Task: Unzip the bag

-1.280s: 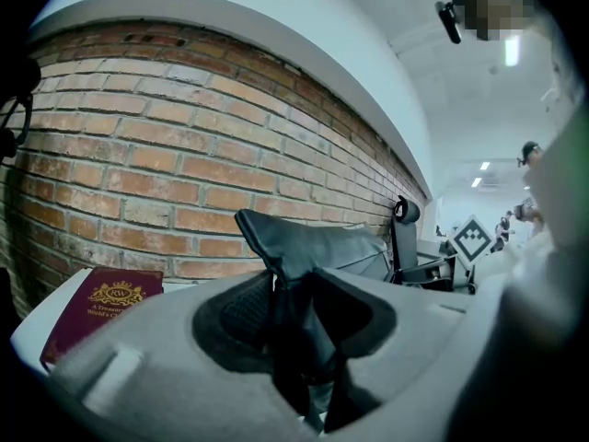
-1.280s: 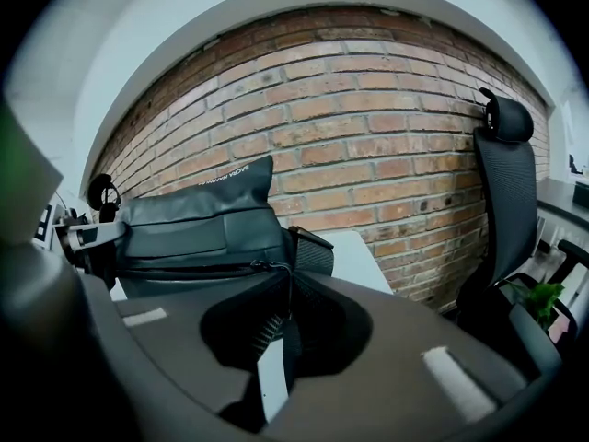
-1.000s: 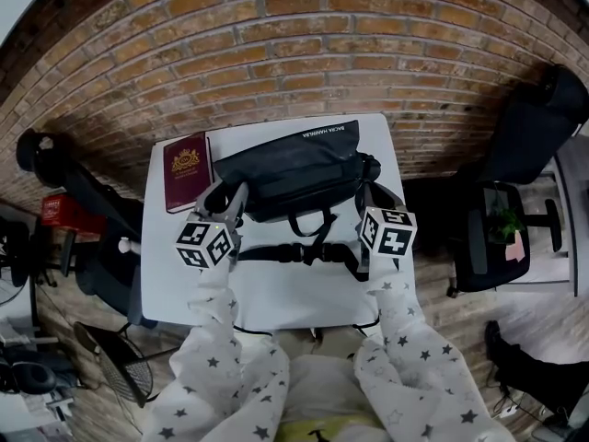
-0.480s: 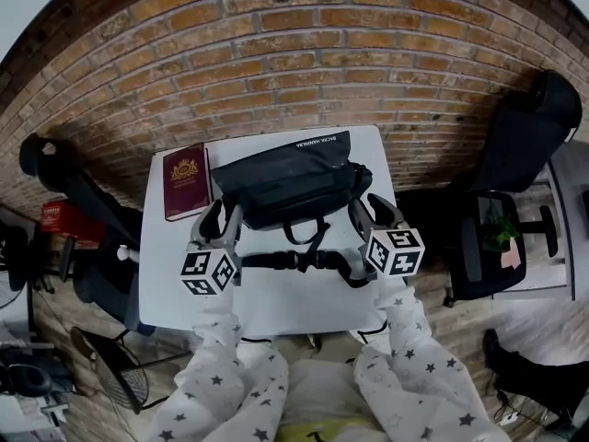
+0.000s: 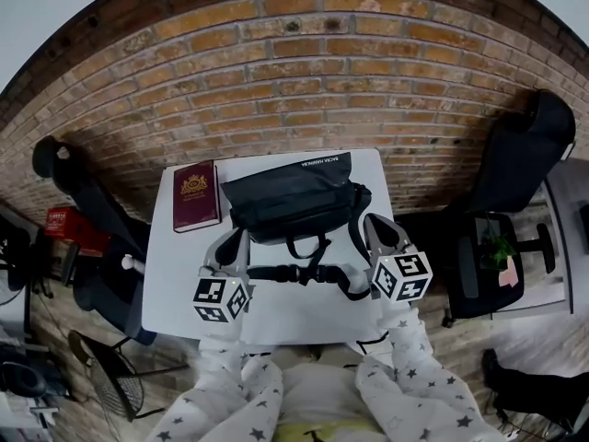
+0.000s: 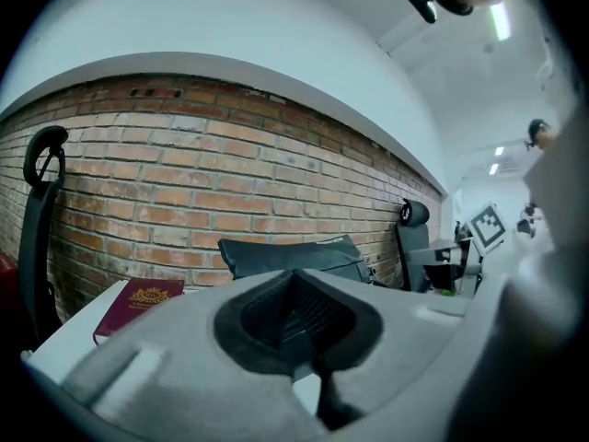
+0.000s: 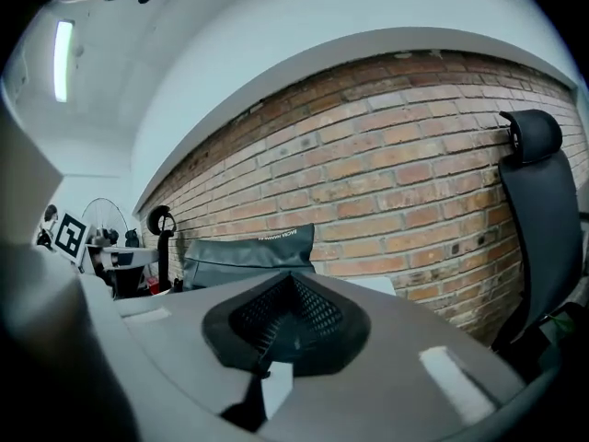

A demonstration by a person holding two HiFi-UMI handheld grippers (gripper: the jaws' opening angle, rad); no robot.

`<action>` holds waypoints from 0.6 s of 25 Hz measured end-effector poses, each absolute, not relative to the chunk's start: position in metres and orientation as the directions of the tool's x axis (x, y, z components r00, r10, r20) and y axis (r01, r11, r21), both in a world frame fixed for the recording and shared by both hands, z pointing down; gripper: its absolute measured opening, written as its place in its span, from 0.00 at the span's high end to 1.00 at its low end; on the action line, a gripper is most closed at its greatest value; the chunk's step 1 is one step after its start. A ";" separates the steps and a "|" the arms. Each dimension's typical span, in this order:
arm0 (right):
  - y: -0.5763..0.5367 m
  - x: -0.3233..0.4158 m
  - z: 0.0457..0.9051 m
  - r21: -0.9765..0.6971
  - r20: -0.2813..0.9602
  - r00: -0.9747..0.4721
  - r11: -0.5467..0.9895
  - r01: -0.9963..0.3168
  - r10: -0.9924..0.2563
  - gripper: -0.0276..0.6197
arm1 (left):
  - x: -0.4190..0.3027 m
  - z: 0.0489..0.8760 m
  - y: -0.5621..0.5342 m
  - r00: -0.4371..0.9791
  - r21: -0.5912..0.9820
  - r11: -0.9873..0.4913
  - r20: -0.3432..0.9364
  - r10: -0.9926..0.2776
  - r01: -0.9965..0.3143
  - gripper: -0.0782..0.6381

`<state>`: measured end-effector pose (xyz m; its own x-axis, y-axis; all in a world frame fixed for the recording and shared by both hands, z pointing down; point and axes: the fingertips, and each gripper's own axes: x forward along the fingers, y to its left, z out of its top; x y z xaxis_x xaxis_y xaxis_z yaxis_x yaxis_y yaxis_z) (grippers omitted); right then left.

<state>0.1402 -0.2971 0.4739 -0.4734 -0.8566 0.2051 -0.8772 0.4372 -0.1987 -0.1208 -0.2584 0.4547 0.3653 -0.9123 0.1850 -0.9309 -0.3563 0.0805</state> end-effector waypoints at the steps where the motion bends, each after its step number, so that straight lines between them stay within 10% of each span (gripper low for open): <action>1: -0.295 0.141 0.470 -0.201 0.198 -0.476 0.440 -0.875 -0.857 0.94 | -0.120 0.451 -0.257 0.366 0.081 -0.357 0.182 -0.913 -0.931 0.89; 15: -0.272 0.125 0.412 -0.190 0.092 -0.519 0.497 -0.847 -0.850 0.94 | -0.117 0.404 -0.240 0.402 0.070 -0.396 0.135 -0.906 -0.915 0.89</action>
